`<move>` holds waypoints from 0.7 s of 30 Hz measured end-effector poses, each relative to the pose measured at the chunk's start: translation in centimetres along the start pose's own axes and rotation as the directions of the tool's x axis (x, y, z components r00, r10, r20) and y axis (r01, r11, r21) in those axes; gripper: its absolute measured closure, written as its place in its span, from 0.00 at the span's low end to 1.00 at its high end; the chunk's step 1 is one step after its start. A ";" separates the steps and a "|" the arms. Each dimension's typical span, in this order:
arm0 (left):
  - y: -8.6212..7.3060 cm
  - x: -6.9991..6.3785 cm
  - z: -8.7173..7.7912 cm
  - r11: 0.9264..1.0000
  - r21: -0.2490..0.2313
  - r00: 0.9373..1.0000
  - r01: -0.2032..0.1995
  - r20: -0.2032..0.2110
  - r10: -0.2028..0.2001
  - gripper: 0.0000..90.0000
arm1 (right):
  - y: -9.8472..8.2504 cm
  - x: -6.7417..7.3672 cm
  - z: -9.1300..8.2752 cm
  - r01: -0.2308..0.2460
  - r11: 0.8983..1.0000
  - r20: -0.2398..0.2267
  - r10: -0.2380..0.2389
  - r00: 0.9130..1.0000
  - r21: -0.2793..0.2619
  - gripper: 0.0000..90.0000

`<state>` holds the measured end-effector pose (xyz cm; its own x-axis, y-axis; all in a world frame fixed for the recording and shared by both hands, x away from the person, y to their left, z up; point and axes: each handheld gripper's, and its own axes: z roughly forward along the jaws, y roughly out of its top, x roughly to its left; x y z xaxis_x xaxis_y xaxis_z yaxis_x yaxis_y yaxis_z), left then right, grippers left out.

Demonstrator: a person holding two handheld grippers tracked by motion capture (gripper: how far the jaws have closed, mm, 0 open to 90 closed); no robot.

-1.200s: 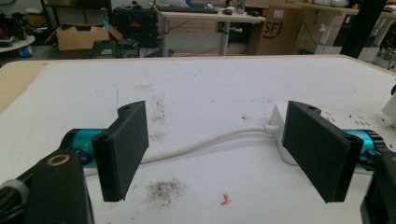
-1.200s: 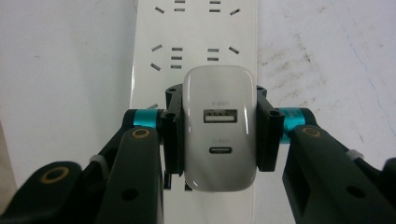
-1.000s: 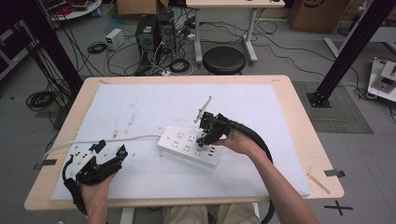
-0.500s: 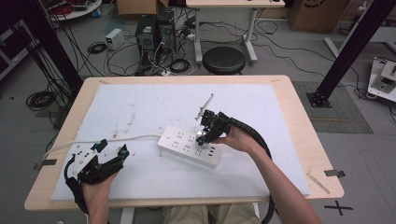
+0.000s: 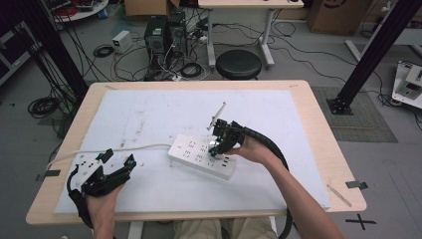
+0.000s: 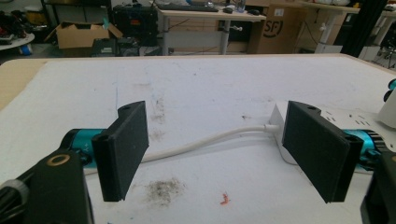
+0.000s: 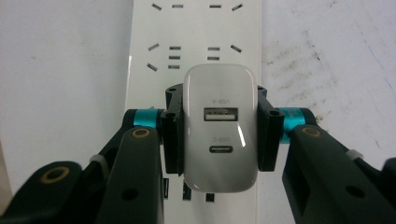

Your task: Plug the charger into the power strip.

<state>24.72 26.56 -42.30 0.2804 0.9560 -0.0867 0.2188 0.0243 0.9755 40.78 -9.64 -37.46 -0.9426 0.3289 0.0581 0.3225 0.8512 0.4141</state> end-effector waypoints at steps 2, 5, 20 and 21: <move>0.0 0.0 0.0 1.000 0.000 1.000 0.000 0.000 0.000 0.25 | -0.1 0.0 0.0 -0.001 1.000 -0.003 0.001 1.000 -0.011 0.71; 0.0 -0.1 0.0 1.000 -0.002 1.000 -0.001 0.001 0.001 0.25 | -0.5 0.0 0.1 -0.001 0.999 0.003 0.001 1.000 -0.046 0.71; -0.1 -0.3 0.1 1.000 0.002 1.000 -0.009 0.010 0.009 0.25 | -1.0 0.7 0.3 0.038 0.996 0.046 -0.034 0.998 -0.084 0.71; -0.1 -0.3 0.1 1.000 0.002 1.000 -0.007 0.009 0.007 0.25 | -1.1 0.5 0.3 0.033 0.995 0.039 -0.030 0.999 -0.092 0.71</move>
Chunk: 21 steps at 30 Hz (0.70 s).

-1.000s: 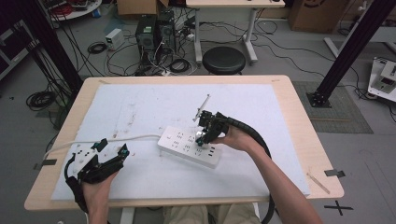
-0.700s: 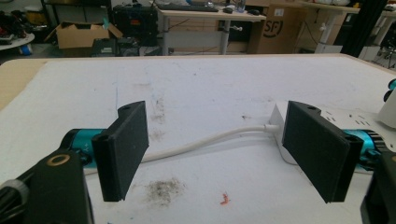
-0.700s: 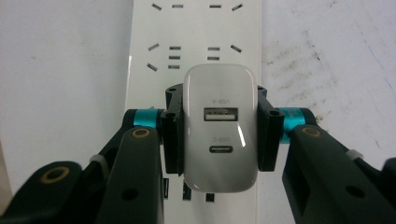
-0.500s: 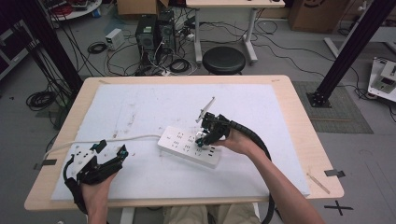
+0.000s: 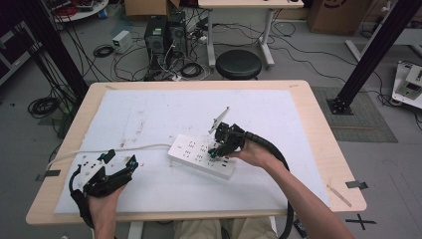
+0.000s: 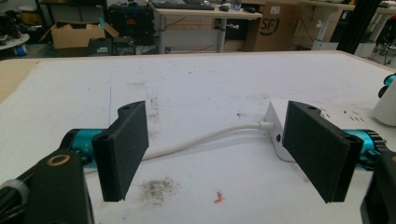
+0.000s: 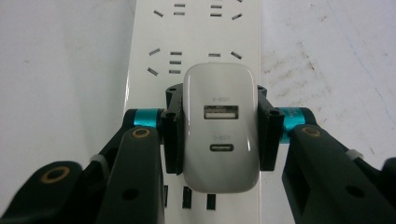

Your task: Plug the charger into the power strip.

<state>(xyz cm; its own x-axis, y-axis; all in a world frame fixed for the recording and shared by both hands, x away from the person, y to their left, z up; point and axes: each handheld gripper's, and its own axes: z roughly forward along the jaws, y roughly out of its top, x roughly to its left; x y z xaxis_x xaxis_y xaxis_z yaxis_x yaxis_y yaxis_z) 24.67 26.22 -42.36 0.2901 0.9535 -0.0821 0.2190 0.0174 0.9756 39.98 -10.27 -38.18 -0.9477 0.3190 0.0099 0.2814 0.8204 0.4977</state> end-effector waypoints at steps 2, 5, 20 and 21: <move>0.0 0.0 0.0 1.000 0.003 1.000 -0.002 -0.001 0.002 0.25 | -0.1 -0.3 0.0 -0.030 1.000 -0.019 0.030 0.999 -0.003 0.71; 0.0 0.1 0.0 1.000 0.011 1.000 -0.007 0.005 0.007 0.25 | -0.4 -0.7 0.1 -0.048 0.999 -0.046 0.047 0.998 -0.022 0.71; -0.2 -0.1 0.6 1.000 0.016 1.000 -0.006 0.013 0.006 0.25 | -0.5 0.2 0.2 -0.034 0.999 0.000 0.034 0.999 -0.026 0.71; -0.2 -0.1 0.6 1.000 0.016 1.000 -0.007 0.012 0.007 0.25 | -0.5 0.2 0.2 -0.027 0.999 0.006 0.027 1.000 -0.030 0.71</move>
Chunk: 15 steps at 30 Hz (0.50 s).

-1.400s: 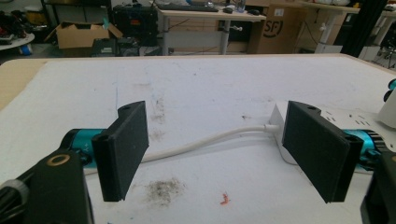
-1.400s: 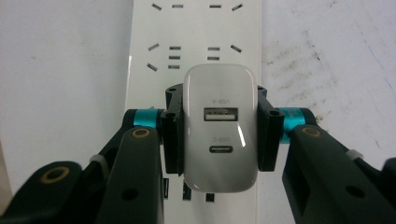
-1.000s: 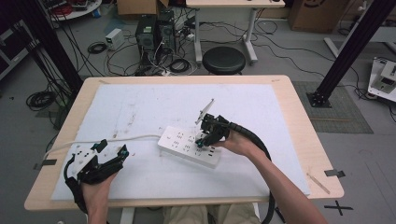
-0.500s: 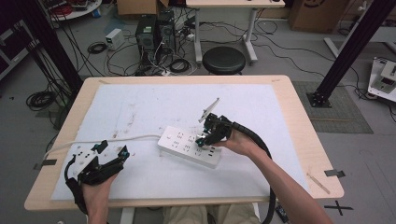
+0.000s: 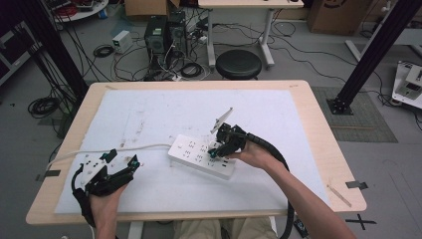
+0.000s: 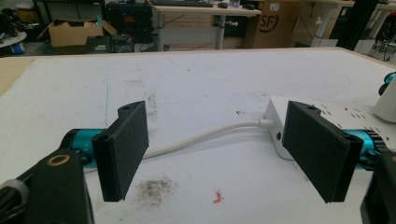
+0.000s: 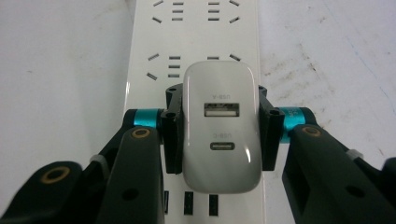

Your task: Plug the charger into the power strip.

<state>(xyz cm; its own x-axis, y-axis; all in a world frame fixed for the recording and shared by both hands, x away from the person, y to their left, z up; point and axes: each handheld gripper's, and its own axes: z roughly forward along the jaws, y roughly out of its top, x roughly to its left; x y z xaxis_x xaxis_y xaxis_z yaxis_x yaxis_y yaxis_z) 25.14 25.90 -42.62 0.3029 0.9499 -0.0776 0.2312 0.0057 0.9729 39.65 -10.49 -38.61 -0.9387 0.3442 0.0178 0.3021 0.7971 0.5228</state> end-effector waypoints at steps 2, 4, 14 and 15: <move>0.0 0.0 0.1 1.000 0.002 1.000 0.000 0.005 0.000 0.25 | 0.0 0.0 0.0 0.009 1.000 0.005 -0.009 1.000 0.002 0.71; 0.0 -0.1 0.1 1.000 0.004 1.000 -0.006 0.004 0.006 0.25 | 0.0 0.3 0.0 0.009 1.000 0.022 -0.009 1.000 0.003 0.71; 0.2 -0.1 -0.1 1.000 0.004 1.000 -0.008 0.001 0.008 0.25 | -0.3 -0.8 0.2 -0.030 0.999 -0.046 0.029 0.999 -0.020 0.71; 0.2 -0.1 -0.1 1.000 0.004 1.000 -0.008 0.001 0.008 0.25 | -0.3 -0.8 0.2 -0.030 0.999 -0.046 0.029 0.999 -0.020 0.71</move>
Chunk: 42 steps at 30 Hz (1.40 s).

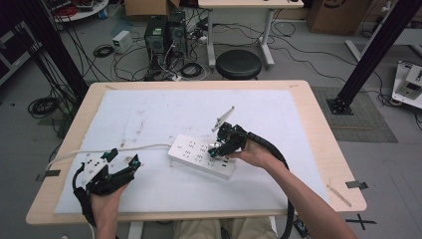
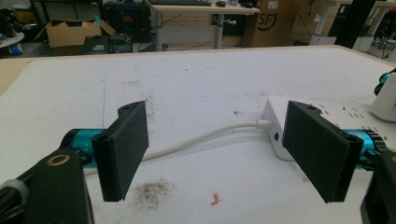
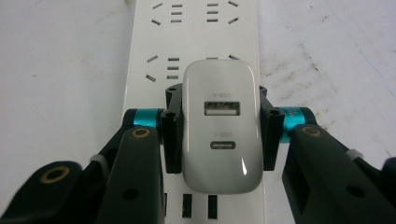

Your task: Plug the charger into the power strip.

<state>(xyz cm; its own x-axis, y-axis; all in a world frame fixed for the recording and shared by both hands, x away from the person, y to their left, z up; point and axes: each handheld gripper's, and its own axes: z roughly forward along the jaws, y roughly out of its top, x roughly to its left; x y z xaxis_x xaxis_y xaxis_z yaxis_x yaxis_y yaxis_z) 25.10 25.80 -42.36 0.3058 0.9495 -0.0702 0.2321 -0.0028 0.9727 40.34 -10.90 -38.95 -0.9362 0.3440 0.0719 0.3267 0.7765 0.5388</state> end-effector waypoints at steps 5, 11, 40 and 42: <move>0.0 -0.1 -0.3 1.000 0.001 1.000 0.002 -0.004 -0.002 0.25 | -0.1 0.6 0.1 0.014 1.000 0.037 -0.014 0.999 0.001 0.71; 0.1 -0.2 -0.2 1.000 -0.001 1.000 -0.002 0.000 0.002 0.25 | -0.1 1.0 0.4 0.037 0.999 0.060 -0.037 0.998 0.001 0.71; 0.5 0.6 -1.3 1.000 -0.019 1.000 0.005 -0.020 -0.006 0.25 | -0.6 0.4 0.9 -0.017 1.000 -0.007 0.017 1.000 -0.016 0.53; 0.4 0.6 -1.2 1.000 -0.019 1.000 0.006 -0.019 -0.007 0.25 | -0.7 0.5 0.6 -0.030 0.999 0.018 0.031 0.999 -0.030 0.34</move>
<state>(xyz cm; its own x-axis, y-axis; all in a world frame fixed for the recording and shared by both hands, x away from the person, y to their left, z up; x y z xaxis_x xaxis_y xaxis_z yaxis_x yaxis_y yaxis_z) 24.21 26.75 -41.76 0.2868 0.9552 -0.0725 0.2160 0.0092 0.9764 39.75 -10.98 -39.81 -0.9232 0.3773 0.0733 0.3510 0.7497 0.5611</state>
